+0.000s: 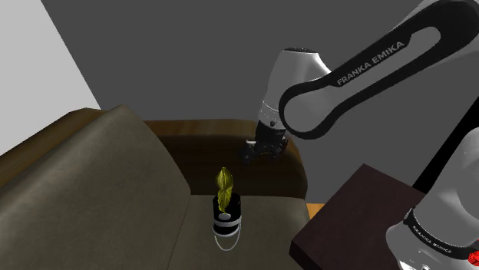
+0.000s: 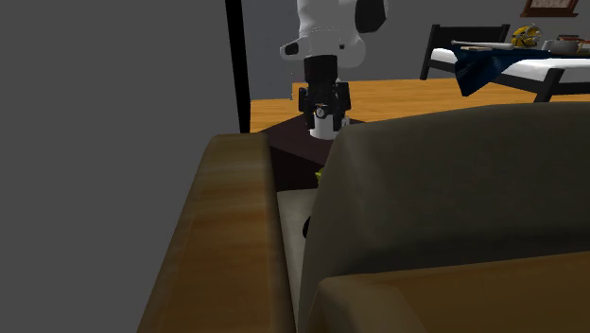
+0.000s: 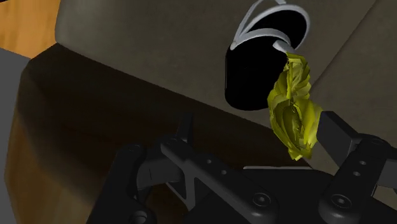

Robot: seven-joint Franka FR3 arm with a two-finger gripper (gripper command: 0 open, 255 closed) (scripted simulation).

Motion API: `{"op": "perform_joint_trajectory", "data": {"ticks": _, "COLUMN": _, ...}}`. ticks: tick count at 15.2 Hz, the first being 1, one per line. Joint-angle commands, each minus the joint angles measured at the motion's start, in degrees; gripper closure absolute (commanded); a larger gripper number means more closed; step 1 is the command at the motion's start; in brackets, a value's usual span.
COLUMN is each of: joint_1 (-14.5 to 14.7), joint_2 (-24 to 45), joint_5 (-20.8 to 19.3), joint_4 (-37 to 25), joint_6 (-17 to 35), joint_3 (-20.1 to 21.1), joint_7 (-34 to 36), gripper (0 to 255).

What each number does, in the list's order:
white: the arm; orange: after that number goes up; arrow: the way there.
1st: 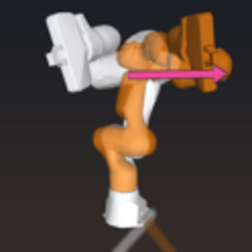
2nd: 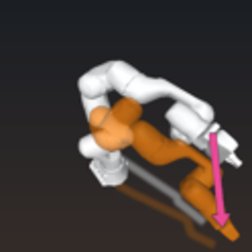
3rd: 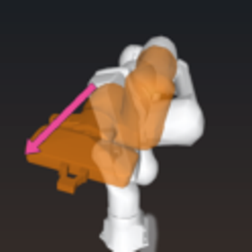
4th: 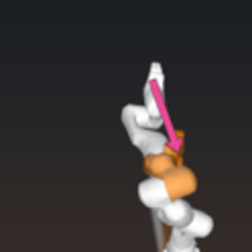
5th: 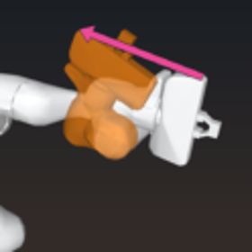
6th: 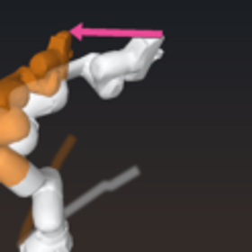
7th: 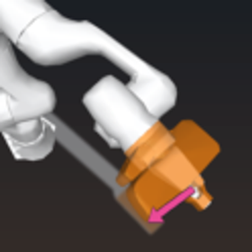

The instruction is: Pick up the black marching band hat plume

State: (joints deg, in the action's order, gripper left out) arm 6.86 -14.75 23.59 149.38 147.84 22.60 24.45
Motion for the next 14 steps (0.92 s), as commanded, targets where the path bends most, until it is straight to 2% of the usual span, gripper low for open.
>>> {"op": "perform_joint_trajectory", "data": {"ticks": 1, "joint_1": 0.3, "joint_2": 5.3, "joint_5": 0.5, "joint_4": -1.4, "joint_6": 4.8, "joint_3": 1.5, "joint_7": 1.7, "gripper": 0}}
{"op": "perform_joint_trajectory", "data": {"ticks": 5, "joint_1": 0.9, "joint_2": 15.3, "joint_5": -0.9, "joint_4": -5.4, "joint_6": 12.3, "joint_3": 3.7, "joint_7": 6.0, "gripper": 0}}
{"op": "perform_joint_trajectory", "data": {"ticks": 9, "joint_1": 3.1, "joint_2": 25.3, "joint_5": -5.0, "joint_4": -10.5, "joint_6": 18.6, "joint_3": 3.6, "joint_7": 11.8, "gripper": 0}}
{"op": "perform_joint_trajectory", "data": {"ticks": 14, "joint_1": 4.2, "joint_2": 29.4, "joint_5": -6.1, "joint_4": -11.0, "joint_6": 22.2, "joint_3": 2.6, "joint_7": 12.1, "gripper": 0}}
